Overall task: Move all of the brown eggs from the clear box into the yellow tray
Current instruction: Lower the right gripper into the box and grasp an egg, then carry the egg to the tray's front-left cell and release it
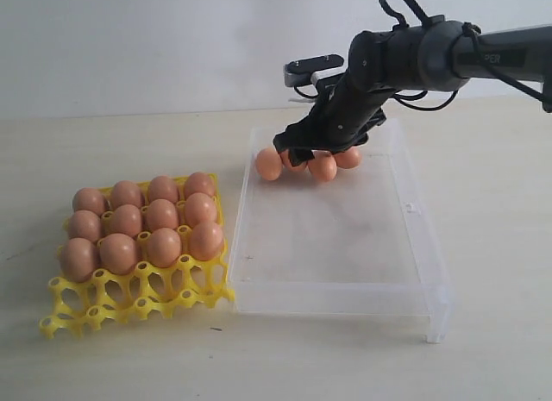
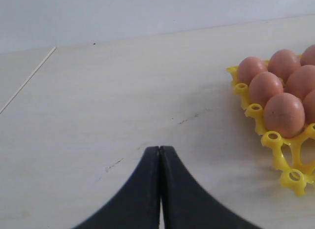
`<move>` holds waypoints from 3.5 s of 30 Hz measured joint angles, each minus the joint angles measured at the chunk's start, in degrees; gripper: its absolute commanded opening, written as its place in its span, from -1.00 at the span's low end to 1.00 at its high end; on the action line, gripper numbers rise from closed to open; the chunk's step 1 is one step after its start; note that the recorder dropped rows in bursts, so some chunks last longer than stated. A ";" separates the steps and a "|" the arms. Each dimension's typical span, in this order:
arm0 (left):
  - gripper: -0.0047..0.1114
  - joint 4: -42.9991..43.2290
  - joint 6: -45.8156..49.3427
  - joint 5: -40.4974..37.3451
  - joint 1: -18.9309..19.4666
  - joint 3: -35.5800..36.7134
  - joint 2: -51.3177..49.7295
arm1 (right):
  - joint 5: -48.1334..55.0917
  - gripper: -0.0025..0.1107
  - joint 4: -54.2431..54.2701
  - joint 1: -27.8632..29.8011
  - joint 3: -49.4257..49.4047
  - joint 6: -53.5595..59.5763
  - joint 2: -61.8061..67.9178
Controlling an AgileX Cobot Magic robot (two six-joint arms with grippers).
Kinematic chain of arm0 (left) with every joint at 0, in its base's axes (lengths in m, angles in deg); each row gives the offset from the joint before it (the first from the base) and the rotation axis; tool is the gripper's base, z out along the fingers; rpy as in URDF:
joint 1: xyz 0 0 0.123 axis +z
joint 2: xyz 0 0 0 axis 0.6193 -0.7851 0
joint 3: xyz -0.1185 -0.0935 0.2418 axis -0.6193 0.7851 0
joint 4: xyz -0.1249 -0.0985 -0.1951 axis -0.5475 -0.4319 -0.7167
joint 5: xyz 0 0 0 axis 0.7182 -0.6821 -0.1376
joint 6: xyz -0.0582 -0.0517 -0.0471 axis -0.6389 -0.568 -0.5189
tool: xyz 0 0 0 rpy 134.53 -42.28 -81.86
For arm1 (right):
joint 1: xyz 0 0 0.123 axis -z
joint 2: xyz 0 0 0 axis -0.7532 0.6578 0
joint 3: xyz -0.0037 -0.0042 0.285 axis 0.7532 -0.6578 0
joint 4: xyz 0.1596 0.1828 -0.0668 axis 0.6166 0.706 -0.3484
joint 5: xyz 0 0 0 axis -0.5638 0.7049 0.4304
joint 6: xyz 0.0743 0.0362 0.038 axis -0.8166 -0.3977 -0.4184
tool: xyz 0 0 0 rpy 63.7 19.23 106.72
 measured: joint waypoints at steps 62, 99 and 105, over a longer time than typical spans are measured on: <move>-0.92 0.00 0.00 0.00 0.00 0.00 0.00 | -43.40 -0.96 -11.03 -32.86 -24.80 -20.90 -14.72; -0.92 0.00 0.00 0.00 0.00 0.00 0.00 | -69.85 0.06 -39.15 -30.77 -19.35 -64.89 1.36; -0.92 0.00 0.00 0.00 0.00 0.00 0.00 | -69.14 0.06 -40.94 -30.77 -19.21 -67.72 2.07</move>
